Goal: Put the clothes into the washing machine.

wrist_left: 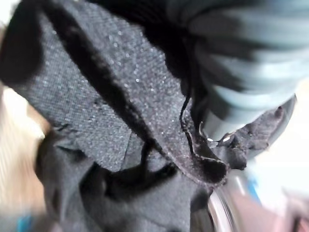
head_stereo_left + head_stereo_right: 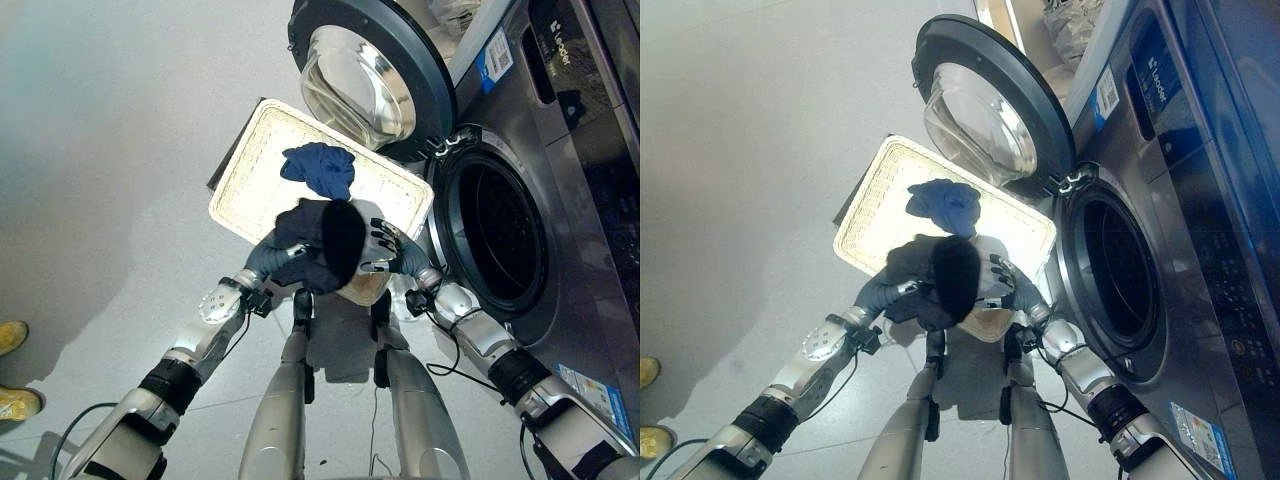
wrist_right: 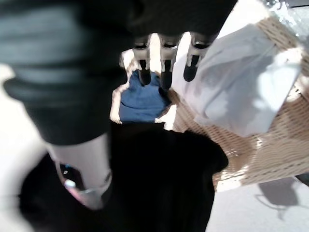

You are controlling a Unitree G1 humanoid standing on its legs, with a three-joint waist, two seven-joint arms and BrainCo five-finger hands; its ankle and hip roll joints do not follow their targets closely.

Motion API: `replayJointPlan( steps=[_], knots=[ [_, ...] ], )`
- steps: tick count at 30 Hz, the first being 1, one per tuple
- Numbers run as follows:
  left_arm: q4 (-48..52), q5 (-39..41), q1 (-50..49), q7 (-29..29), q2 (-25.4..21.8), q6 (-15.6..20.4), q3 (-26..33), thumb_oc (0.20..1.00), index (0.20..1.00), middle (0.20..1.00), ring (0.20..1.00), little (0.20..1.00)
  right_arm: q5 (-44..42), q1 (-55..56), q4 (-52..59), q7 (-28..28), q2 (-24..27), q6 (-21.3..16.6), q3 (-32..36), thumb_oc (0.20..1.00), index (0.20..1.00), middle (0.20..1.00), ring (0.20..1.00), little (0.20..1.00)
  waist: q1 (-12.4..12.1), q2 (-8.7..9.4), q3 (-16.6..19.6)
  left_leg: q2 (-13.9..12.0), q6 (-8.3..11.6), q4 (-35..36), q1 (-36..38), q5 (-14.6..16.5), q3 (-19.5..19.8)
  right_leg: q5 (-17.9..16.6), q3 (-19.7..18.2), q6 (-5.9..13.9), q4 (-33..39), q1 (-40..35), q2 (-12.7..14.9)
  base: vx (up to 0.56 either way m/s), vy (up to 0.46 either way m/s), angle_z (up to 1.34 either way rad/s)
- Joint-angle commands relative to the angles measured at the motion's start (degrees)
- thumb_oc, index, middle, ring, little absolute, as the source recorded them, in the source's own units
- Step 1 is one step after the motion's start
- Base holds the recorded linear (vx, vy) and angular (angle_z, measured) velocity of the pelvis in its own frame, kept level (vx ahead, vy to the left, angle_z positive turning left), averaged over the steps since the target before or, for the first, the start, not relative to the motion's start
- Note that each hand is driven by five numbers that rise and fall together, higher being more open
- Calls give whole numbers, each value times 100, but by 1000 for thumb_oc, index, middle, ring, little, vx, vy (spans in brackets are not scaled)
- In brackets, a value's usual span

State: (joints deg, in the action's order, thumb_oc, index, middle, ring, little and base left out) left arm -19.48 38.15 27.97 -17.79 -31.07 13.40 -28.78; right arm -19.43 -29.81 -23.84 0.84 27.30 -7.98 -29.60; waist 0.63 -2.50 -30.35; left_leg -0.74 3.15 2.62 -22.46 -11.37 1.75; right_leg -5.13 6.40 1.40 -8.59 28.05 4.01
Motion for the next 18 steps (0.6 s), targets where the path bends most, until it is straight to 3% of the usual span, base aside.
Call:
replayJointPlan(
  steps=[1,11,16,17,18],
  knots=[
    [542,566,338,-494,-36,-93,59,200,200,200,200,200,-28,-178,471,-151,90,-81,-191,1000,1000,1000,1000,1000,118,61,55,470,-79,-245,265,571,-323,9,94,246,538,-523,-188,-8,-13,6],
    [749,758,536,-688,-74,-550,-177,200,200,200,200,200,-337,-337,679,-597,59,226,-617,1000,1000,1000,1000,1000,105,86,55,444,-89,-39,414,519,-347,-24,105,277,627,-623,-201,-4,-27,7],
    [794,690,517,-429,-88,-612,-241,200,200,200,200,200,-1383,-326,911,-1812,153,798,-890,1000,1000,1000,1000,1000,66,98,55,439,-84,41,446,474,-357,-31,167,278,688,-675,-186,1,-7,2],
    [794,690,517,-429,-88,-612,-241,200,200,200,200,200,-1383,-326,911,-1812,153,798,-890,1000,1000,1000,1000,1000,66,98,55,439,-84,41,446,474,-357,-31,167,278,688,-675,-186,6,-26,8],
    [748,595,511,-23,-113,-534,-263,200,200,200,200,200,-1857,-299,980,-2283,180,978,-998,1000,1000,1000,1000,1000,40,105,55,444,-79,38,437,459,-357,-37,200,281,704,-684,-173,3,-23,8]
  ],
)
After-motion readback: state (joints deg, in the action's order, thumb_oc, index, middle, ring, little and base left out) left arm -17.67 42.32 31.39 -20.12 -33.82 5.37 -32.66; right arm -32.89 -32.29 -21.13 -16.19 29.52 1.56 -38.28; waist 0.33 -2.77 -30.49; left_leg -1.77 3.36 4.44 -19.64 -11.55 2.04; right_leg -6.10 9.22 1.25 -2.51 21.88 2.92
